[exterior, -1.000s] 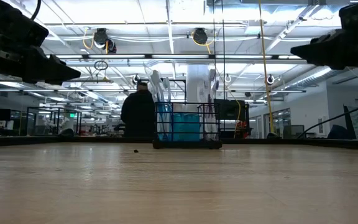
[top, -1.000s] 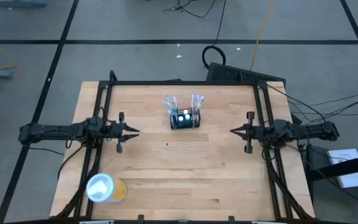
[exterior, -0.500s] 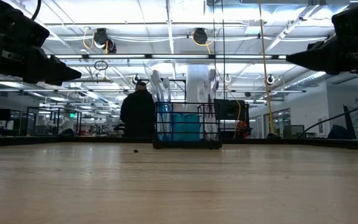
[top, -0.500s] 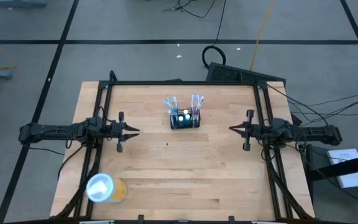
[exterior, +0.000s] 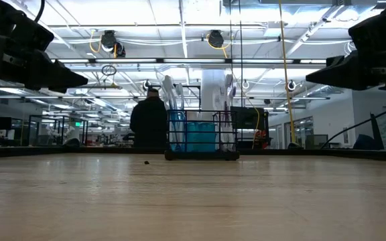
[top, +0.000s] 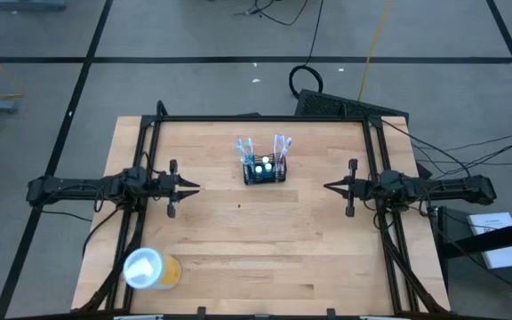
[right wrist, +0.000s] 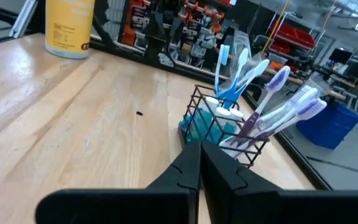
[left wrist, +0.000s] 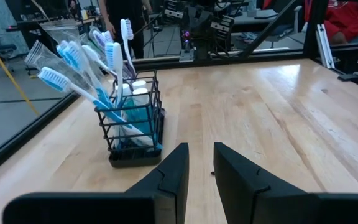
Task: Pick & Place toothbrushing station
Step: Return to Home Position
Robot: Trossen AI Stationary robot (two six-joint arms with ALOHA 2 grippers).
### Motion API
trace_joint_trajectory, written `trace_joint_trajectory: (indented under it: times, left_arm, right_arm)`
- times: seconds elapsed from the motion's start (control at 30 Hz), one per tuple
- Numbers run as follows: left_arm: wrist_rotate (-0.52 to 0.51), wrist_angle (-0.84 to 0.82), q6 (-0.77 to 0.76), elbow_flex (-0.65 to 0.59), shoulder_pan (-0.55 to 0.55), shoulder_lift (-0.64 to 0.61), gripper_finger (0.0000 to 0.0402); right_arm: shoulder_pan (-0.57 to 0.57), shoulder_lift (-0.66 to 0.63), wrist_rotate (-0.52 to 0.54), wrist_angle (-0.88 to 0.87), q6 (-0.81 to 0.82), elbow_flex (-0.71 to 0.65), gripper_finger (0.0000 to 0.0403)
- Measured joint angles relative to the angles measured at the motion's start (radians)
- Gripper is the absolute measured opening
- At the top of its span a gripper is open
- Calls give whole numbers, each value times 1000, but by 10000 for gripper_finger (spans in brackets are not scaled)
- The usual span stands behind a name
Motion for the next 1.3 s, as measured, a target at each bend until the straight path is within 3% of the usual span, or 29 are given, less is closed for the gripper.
trace_joint_trajectory:
  times: [0.27, 0.4, 0.5, 0.73, 1.3]
  left_arm:
    - [0, -40, -40, 2, 0, 1, 81]
    - [0, -40, -59, 2, 0, 0, 81]
    - [0, -41, -65, 2, 0, 0, 81]
    - [0, -43, -99, 2, 0, 0, 81]
    - [0, -43, -115, 2, 0, 0, 81]
  right_arm:
    - [0, 10, -6, 216, 65, 0, 4]
    - [1, -27, -182, 305, 59, 0, 4]
    - [1, -69, -266, 266, 53, 0, 4]
    - [1, -130, -261, 127, 69, 0, 4]
    - [1, -138, -262, 159, 28, 0, 4]
